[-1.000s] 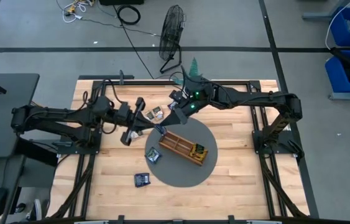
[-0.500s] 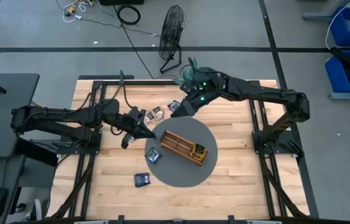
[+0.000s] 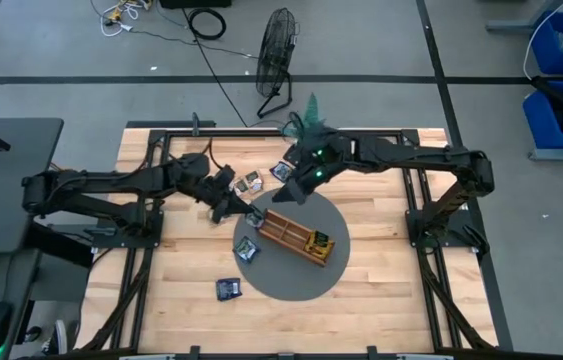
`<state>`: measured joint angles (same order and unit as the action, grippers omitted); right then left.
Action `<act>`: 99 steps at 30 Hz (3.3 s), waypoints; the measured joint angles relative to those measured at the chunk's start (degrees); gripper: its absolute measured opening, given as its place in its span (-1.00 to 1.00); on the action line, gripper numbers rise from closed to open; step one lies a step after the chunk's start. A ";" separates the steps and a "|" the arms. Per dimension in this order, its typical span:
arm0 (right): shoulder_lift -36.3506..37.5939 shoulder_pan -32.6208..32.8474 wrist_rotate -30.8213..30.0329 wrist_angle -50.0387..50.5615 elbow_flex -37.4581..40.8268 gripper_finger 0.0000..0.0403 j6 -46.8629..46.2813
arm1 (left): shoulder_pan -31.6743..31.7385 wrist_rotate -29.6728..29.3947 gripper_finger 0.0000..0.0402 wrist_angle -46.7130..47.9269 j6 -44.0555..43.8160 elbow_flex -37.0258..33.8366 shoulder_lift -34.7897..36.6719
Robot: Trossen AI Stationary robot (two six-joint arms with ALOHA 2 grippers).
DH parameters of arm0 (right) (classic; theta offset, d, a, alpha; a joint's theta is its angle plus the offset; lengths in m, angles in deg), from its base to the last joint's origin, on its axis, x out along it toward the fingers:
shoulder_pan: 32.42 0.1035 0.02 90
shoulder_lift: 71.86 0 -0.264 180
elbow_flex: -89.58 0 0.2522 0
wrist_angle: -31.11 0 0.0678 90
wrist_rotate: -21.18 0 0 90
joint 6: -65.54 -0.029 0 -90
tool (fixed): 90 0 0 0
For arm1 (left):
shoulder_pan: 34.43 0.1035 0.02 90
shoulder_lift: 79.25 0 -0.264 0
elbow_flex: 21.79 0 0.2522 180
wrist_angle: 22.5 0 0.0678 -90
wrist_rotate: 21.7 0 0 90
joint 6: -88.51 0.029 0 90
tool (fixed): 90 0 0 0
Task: Pick & Place Tea
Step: Put the violet tea bag into the middle section of the wooden organizer
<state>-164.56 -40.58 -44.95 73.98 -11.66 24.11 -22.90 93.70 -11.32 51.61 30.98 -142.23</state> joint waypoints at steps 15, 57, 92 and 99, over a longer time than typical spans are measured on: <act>-5.23 3.70 -6.37 -0.74 -0.09 -0.22 -5.07 | 0.15 0.55 -0.99 -0.62 -2.96 0.00 -3.87; -9.85 5.40 -5.15 -2.14 -0.02 -0.98 -2.33 | 0.20 -0.94 -0.92 -2.55 -2.26 0.02 -3.84; -7.87 11.92 -23.18 22.71 0.24 -1.00 5.56 | 0.90 11.74 -0.33 -2.13 4.14 0.04 -3.67; -10.95 12.70 -23.45 21.86 0.28 -1.00 5.82 | 0.85 11.74 -0.33 -2.32 4.10 0.06 -3.67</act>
<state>-175.51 -27.89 -68.40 95.84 -11.38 29.94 -22.05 105.44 -13.64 55.71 31.04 -145.90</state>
